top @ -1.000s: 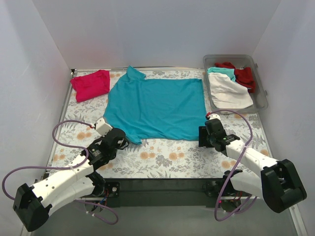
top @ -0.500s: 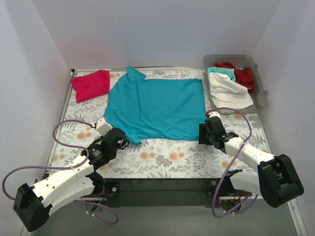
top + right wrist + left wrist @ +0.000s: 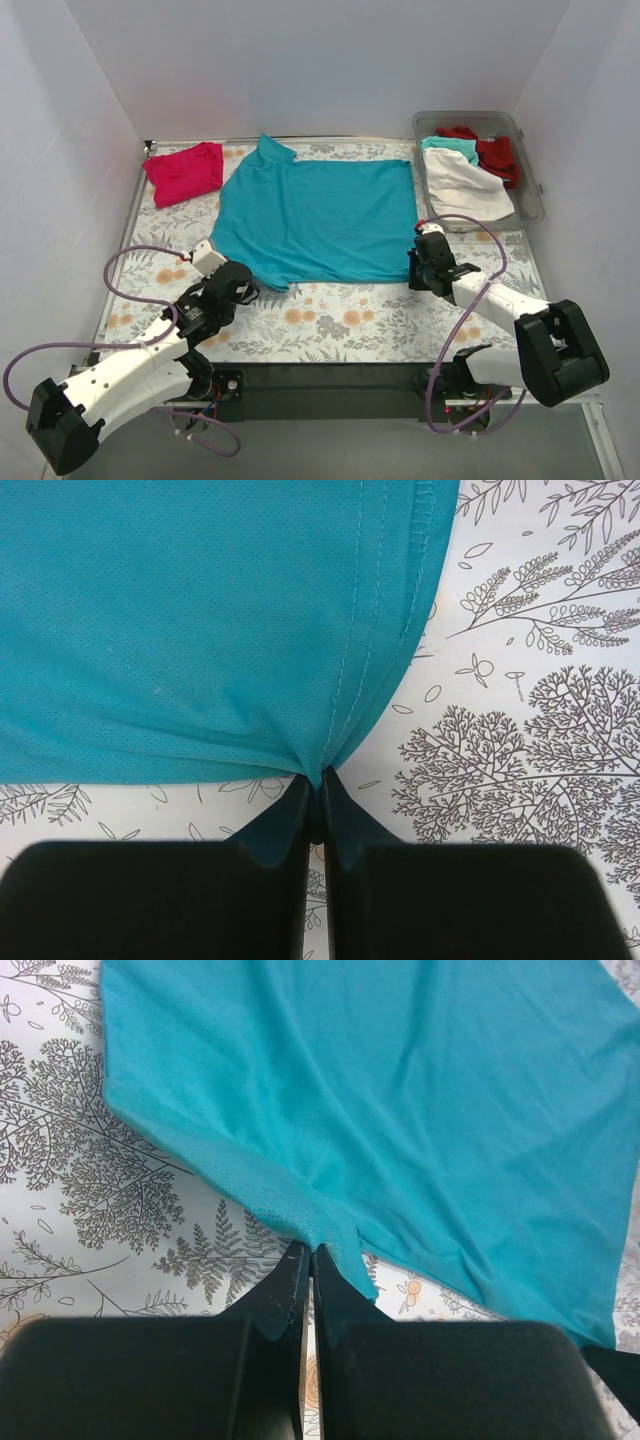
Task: Fold and stack the t-shirts
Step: Fold the tshirt
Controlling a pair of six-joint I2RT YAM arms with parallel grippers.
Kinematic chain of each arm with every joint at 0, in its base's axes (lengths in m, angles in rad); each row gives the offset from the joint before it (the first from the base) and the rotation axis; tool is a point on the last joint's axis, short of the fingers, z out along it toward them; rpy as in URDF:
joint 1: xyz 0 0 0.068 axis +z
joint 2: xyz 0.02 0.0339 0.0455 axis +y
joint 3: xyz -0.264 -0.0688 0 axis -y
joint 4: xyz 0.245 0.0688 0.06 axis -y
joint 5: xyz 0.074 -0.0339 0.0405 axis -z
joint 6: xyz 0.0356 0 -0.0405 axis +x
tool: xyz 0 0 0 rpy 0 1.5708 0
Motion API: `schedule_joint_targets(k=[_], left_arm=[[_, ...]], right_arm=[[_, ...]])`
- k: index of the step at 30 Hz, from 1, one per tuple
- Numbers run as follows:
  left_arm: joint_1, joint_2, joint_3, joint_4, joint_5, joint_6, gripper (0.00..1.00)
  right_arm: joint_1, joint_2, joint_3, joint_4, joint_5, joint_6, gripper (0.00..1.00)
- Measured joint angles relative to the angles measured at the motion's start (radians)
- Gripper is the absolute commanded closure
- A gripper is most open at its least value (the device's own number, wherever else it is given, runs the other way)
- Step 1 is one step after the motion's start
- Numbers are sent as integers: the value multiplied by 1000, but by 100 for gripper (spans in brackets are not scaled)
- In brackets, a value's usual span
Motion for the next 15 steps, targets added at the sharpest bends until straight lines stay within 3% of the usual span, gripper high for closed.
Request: schedule_joint_targets(k=[15], left_arm=[[0, -105, -11, -22, -42, 11, 100]], right_arm=[[8, -126, 61, -203, -117, -53, 99]])
